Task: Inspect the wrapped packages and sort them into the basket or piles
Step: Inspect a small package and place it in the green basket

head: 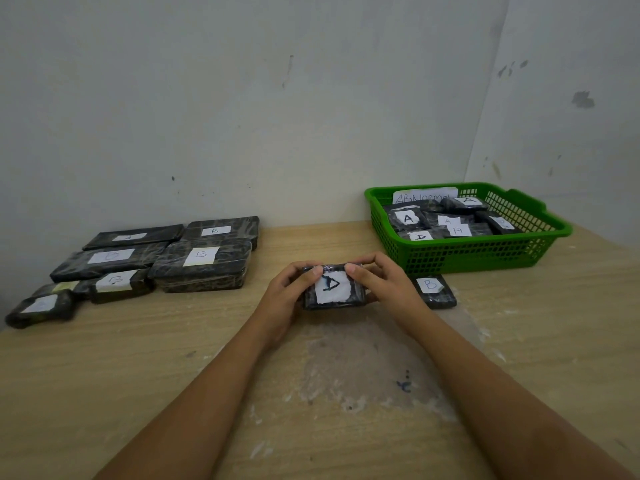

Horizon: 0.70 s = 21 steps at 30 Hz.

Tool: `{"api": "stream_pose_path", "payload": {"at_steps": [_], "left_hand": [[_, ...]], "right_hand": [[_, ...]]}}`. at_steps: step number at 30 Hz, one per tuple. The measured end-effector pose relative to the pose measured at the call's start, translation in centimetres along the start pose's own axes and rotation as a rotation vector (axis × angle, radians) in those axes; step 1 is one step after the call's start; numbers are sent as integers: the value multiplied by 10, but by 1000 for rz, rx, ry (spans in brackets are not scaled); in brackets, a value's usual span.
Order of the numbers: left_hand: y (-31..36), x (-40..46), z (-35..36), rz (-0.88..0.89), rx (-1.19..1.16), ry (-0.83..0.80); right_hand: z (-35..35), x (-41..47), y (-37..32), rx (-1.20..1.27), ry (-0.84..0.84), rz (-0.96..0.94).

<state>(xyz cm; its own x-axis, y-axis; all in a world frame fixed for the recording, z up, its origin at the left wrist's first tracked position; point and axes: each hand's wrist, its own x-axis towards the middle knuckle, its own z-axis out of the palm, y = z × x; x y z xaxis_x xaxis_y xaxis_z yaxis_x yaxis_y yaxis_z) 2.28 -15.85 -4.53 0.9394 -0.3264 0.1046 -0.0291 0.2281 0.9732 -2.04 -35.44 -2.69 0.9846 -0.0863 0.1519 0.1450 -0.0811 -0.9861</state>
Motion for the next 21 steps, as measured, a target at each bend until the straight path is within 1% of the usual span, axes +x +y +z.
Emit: {"api": "stream_pose_path", "payload": {"at_steps": [6, 10, 13, 17, 21], "left_hand": [[2, -2, 2, 9, 70, -24], [0, -1, 1, 41, 88, -26], [2, 0, 2, 53, 92, 2], [4, 2, 2, 31, 18, 42], [5, 0, 2, 9, 32, 28]], "right_hand": [[2, -2, -3, 5, 47, -31], [0, -2, 0, -13, 32, -30], [0, -2, 0, -42, 1, -14], [1, -2, -2, -44, -63, 6], [-1, 0, 1, -15, -28, -4]]}}
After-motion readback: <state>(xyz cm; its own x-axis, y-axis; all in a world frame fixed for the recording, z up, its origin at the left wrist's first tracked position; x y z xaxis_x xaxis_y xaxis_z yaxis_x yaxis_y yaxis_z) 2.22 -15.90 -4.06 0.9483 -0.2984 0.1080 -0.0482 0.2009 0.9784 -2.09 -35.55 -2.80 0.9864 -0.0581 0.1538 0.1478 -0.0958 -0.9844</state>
